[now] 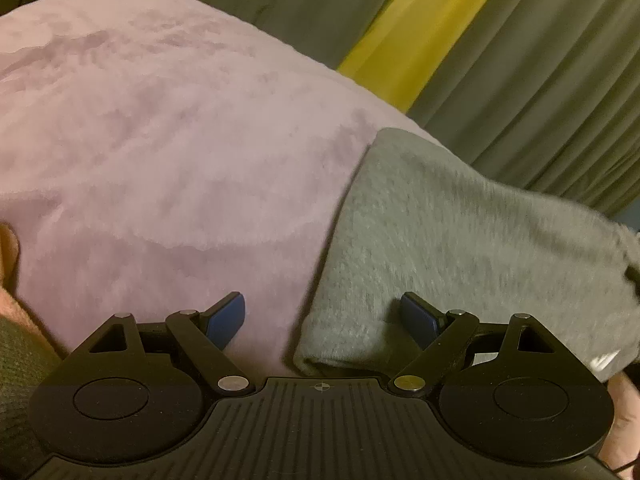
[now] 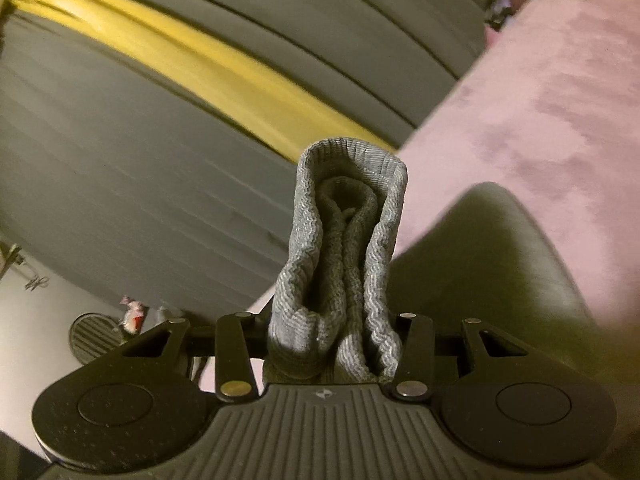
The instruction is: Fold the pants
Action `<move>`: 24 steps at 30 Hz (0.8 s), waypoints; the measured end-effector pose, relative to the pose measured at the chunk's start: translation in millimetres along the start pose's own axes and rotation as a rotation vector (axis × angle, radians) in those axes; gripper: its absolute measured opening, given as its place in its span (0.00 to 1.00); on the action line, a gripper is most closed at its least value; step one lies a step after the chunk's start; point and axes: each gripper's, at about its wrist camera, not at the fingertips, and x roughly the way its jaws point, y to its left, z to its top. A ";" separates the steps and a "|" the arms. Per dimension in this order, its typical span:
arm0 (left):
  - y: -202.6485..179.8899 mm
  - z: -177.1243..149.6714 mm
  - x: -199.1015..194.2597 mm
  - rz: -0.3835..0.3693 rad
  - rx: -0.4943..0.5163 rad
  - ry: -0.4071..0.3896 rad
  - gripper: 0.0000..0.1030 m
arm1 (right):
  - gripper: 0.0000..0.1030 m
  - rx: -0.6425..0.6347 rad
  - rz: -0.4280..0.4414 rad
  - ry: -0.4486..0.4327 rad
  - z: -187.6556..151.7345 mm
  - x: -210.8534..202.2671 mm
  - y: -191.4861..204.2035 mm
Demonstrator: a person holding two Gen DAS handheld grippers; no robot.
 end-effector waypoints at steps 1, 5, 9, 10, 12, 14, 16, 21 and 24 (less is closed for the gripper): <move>-0.3 1.0 1.3 0.000 0.003 0.002 0.87 | 0.42 0.008 -0.020 0.012 -0.2 0.7 -9.4; 0.1 9.3 9.4 -0.003 0.021 0.054 0.87 | 0.53 -0.087 -0.134 0.122 -5.4 14.4 -34.9; 0.5 28.5 20.4 -0.010 0.025 0.085 0.87 | 0.87 -0.203 -0.319 0.187 -5.5 24.0 -55.5; -0.3 33.6 23.9 -0.004 0.041 0.080 0.87 | 0.87 -0.216 -0.322 0.184 -3.4 24.2 -61.1; -2.8 44.4 33.2 0.007 0.074 0.089 0.87 | 0.91 -0.207 -0.284 0.204 1.0 24.4 -69.5; -8.7 53.5 46.9 -0.030 0.118 0.142 0.87 | 0.94 -0.232 -0.268 0.220 5.8 30.2 -73.1; -17.5 59.7 64.5 -0.077 0.186 0.217 0.87 | 0.96 -0.257 -0.255 0.248 10.0 42.5 -81.1; -30.0 65.8 91.9 -0.166 0.304 0.257 0.93 | 0.96 -0.228 -0.172 0.306 22.3 63.2 -100.8; -34.0 71.2 108.4 -0.205 0.339 0.259 0.93 | 0.96 -0.209 -0.116 0.330 27.3 70.8 -108.9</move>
